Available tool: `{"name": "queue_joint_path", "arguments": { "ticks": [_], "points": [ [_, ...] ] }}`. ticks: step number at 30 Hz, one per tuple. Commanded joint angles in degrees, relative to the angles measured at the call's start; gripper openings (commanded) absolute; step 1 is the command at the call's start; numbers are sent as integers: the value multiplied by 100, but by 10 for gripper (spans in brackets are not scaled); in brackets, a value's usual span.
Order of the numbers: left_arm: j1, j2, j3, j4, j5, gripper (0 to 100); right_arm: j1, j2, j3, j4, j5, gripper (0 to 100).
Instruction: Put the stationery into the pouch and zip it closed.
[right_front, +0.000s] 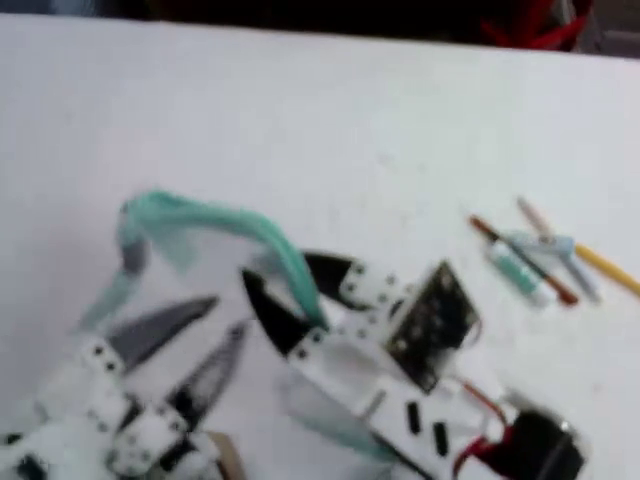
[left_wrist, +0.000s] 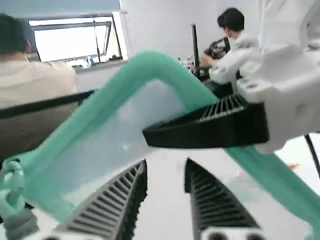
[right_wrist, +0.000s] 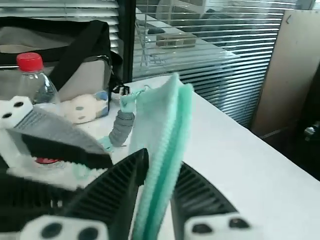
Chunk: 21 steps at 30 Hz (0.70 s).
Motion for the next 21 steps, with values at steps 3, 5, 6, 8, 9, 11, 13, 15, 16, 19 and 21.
{"name": "queue_joint_path", "arguments": {
  "ticks": [3,5,6,8,9,11,13,15,16,19,21],
  "points": [
    [92,-4,642,88,510,286,637,22,264,-558,246,19],
    [92,-4,633,79,589,289,760,4,695,-857,615,19],
    [84,-4,571,53,589,288,769,-4,914,-1024,826,19],
    [-92,-4,422,44,624,288,769,-4,1345,-1314,1327,19],
    [-233,4,352,44,624,288,778,-4,1547,-1490,1530,19],
    [-523,13,246,35,633,289,787,-4,1899,-1859,1785,19],
    [-708,22,167,9,695,289,831,-4,2215,-2193,1855,19],
    [-831,22,44,9,1011,290,857,-4,2497,-2545,1864,19],
    [-919,22,-44,18,1134,290,866,-4,2620,-2695,1873,19],
    [-1279,31,-334,44,1363,290,840,-40,2945,-2932,2163,19],
    [-1446,40,-396,44,1503,290,796,-207,3147,-3081,2277,19]
  ]
}}
